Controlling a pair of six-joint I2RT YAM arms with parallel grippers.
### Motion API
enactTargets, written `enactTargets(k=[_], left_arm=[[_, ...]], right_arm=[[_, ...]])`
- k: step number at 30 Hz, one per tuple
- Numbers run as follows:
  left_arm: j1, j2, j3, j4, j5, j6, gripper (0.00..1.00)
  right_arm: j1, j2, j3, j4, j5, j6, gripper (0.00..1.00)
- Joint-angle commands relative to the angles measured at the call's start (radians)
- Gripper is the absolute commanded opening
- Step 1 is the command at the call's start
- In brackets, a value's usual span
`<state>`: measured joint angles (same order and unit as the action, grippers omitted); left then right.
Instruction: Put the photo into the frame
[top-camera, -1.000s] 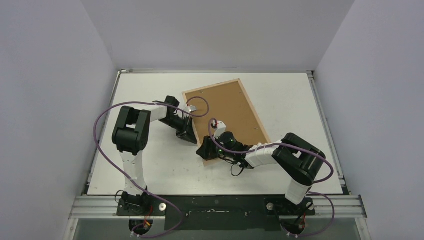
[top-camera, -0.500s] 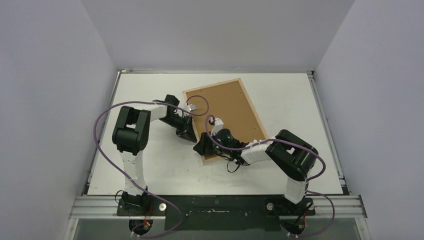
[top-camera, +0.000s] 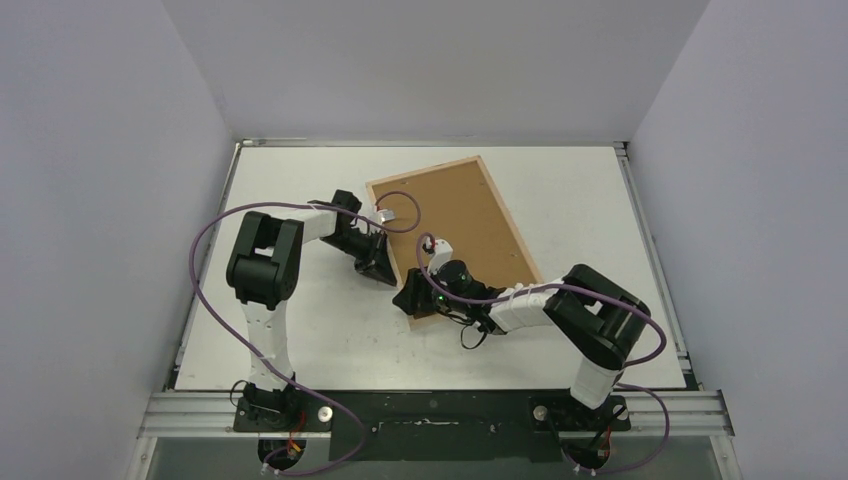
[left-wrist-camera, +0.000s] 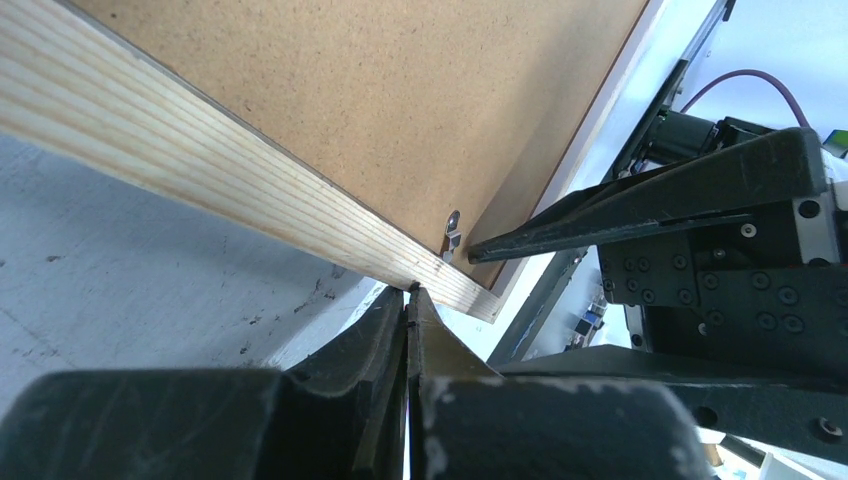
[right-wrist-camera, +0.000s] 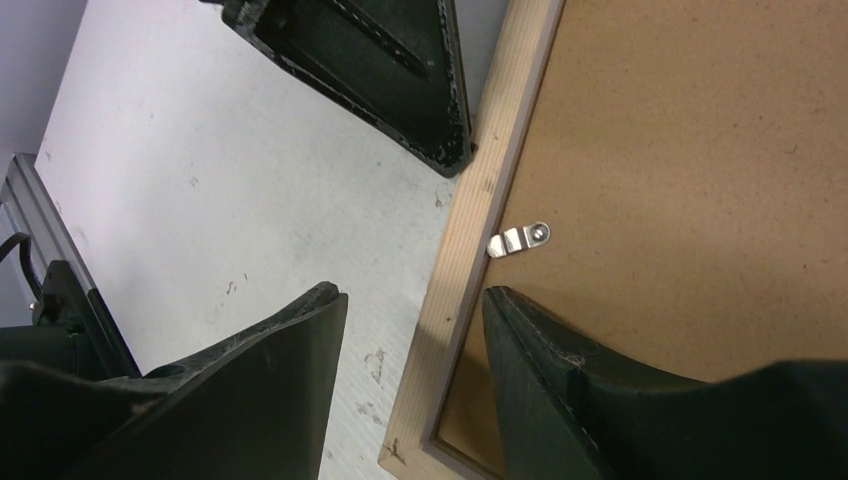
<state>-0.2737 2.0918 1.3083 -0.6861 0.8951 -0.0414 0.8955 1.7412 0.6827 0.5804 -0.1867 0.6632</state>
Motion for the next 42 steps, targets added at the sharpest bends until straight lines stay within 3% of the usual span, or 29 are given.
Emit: enactTargets(k=[1,18,26,34,39,42], left_arm=[[-0.014,0.032,0.018,0.025,-0.041,0.03,0.0],[-0.022,0.036,0.028,0.025,-0.038,0.028,0.0],[0.006,0.003,0.058,-0.03,-0.014,0.037,0.0],[0.112,-0.055,0.204,-0.211,-0.001,0.123,0.3],[0.218,-0.048,0.302,-0.281,-0.022,0.143,0.43],[0.284,-0.069,0.348,-0.313,-0.069,0.164,0.68]], right_arm=[[-0.006,-0.038,-0.021,-0.006,0.014,-0.017,0.53],[-0.018,0.103,0.075,0.064,0.032,-0.021,0.53],[-0.024,-0.081,0.002,0.031,0.024,-0.036,0.54],[-0.039,-0.283,0.012,-0.118,0.089,-0.081,0.57],[-0.017,-0.188,0.162,-0.238,0.174,-0.138,0.57],[-0.005,-0.079,0.284,-0.319,0.235,-0.189,0.56]])
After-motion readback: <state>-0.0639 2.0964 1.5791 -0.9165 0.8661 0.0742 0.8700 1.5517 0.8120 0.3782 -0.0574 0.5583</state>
